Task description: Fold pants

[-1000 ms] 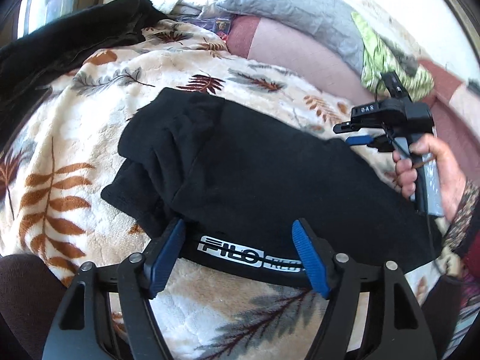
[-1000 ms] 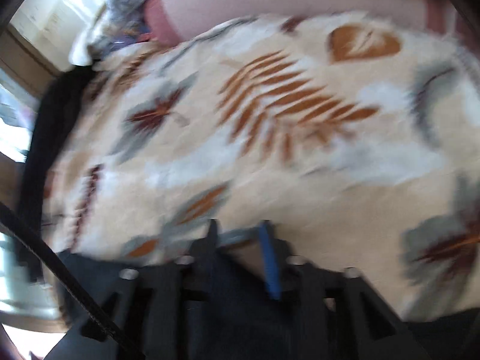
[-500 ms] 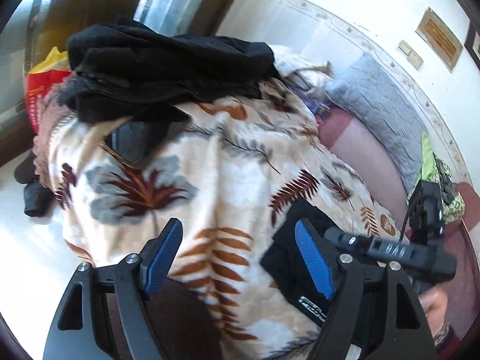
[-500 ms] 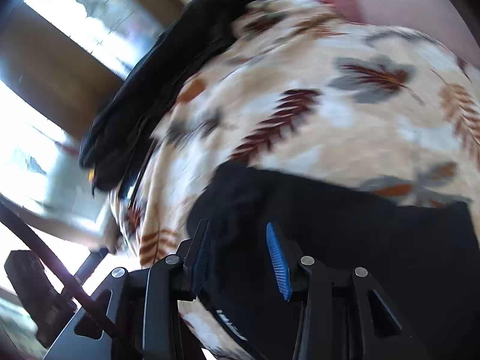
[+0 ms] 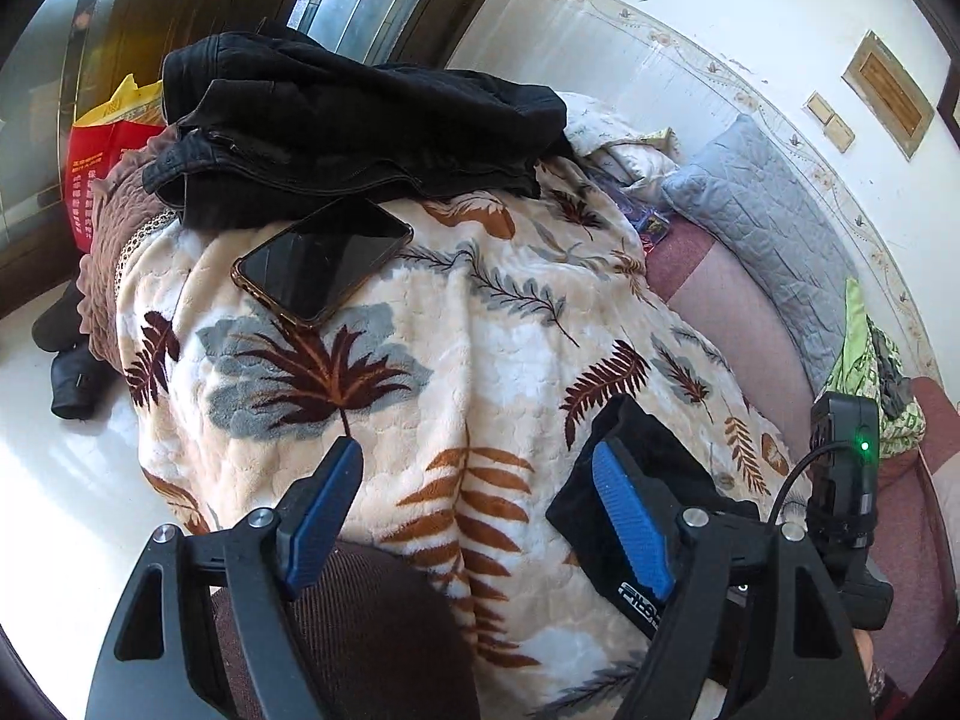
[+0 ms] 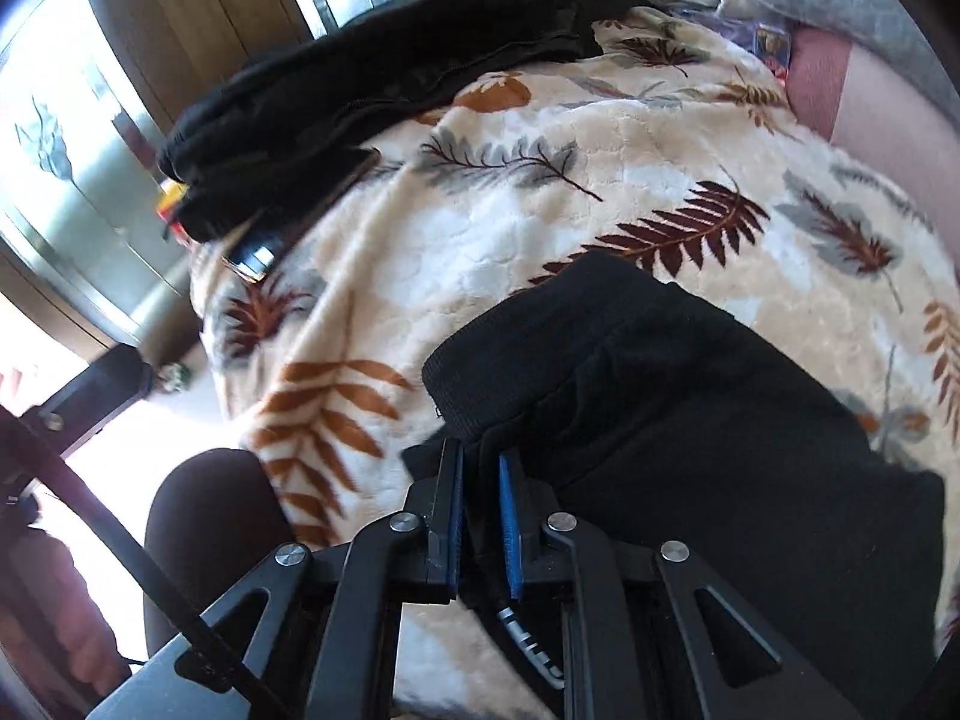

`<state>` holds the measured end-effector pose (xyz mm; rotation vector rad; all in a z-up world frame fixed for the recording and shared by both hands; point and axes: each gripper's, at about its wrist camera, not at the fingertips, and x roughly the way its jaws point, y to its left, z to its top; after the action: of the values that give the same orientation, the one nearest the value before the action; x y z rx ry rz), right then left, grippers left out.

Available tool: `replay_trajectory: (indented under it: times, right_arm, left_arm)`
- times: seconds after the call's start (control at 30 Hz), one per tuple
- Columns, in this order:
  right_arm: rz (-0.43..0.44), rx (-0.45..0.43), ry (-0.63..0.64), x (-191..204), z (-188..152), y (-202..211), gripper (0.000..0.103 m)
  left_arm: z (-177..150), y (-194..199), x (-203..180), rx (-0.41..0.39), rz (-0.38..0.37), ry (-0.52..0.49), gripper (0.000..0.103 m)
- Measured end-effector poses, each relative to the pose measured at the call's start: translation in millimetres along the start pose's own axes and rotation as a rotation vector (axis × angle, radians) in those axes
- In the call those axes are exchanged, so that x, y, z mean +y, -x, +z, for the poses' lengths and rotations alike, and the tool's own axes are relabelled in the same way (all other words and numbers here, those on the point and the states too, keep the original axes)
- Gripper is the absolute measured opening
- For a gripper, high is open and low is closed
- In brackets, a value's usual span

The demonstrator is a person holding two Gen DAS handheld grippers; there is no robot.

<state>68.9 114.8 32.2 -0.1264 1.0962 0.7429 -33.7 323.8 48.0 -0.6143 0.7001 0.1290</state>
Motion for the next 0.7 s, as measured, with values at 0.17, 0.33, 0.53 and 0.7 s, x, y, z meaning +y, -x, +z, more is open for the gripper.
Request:
replay_trajectory:
  times: [0.17,0.33,0.53,0.7]
  right_arm:
    - [0.078,0.059,-0.045,-0.5,-4.9,-18.8,0.025]
    - [0.162,0.044,-0.09,-1.6,-12.0,-18.5,0.057]
    - [0.145,-0.089,-0.126,-22.9,-19.1,27.3,0.057]
    - [-0.053,-0.14,-0.365,-133.4,-36.5,42.2,0.06]
  left_arm:
    - [-3.0,2.4,-5.2,0.015,0.0,-0.018,0.078]
    - [-4.4,13.5,-9.1,0.005,0.02,-0.042,0.078]
    - [-9.4,23.3,-18.2,0.011,0.036,-0.074,0.078]
    - [-18.4,28.7,-38.4,0.03,0.015,-0.129,0.078]
